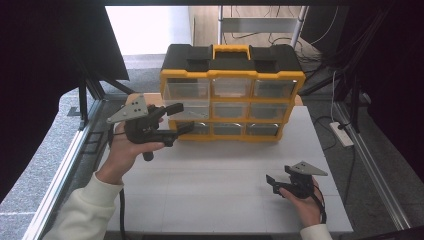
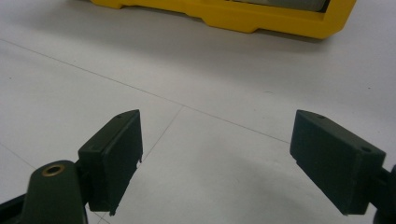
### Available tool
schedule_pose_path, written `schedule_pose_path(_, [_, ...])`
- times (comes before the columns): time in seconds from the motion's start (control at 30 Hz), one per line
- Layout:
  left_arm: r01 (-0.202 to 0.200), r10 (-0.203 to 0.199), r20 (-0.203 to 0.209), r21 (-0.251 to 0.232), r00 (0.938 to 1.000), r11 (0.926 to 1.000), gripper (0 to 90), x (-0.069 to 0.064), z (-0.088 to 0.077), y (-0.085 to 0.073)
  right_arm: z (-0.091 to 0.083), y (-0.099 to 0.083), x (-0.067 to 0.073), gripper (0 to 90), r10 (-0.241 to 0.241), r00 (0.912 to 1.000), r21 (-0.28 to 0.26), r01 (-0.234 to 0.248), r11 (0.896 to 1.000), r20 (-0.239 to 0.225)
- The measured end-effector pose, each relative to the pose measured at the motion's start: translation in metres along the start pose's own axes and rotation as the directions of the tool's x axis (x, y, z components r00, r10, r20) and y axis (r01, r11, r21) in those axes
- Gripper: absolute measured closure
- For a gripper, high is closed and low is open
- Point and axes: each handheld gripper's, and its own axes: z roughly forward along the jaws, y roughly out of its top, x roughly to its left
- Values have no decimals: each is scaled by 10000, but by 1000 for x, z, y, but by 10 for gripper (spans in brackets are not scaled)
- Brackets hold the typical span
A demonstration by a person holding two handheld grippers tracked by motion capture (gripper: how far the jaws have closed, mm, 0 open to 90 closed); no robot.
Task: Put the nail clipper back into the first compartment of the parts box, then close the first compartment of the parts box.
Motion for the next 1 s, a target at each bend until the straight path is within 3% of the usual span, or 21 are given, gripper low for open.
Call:
schedule_pose_path(0.57, [-134,136,-60,367,9999,9992,345,-2,6,-15,-1,-1,0,172,41,10000,-8,-41,10000,-34])
schedule_pose_path(0.67, [-360,369,-224,374,9991,9987,463,0,5,-19,-1,-1,0,171,19,10000,9,-19,10000,-39])
schedule_pose_path(0.73, [-440,452,-260,449,9986,9980,598,2,5,-21,-1,-1,0,172,55,10000,-14,-55,10000,-26])
schedule_pose_path(0.83, [-362,377,-278,538,9989,9979,753,6,5,-23,0,-1,0,172,55,10000,24,-55,10000,-38])
schedule_pose_path(0.9, [-86,104,-347,522,9993,9986,836,9,5,-25,-1,-1,-1,171,83,10000,19,-83,10000,-52])
schedule_pose_path(1.0, [8,15,-387,596,9993,9982,892,11,6,-27,-1,-2,-2,172,156,9999,-18,-156,9999,-57])
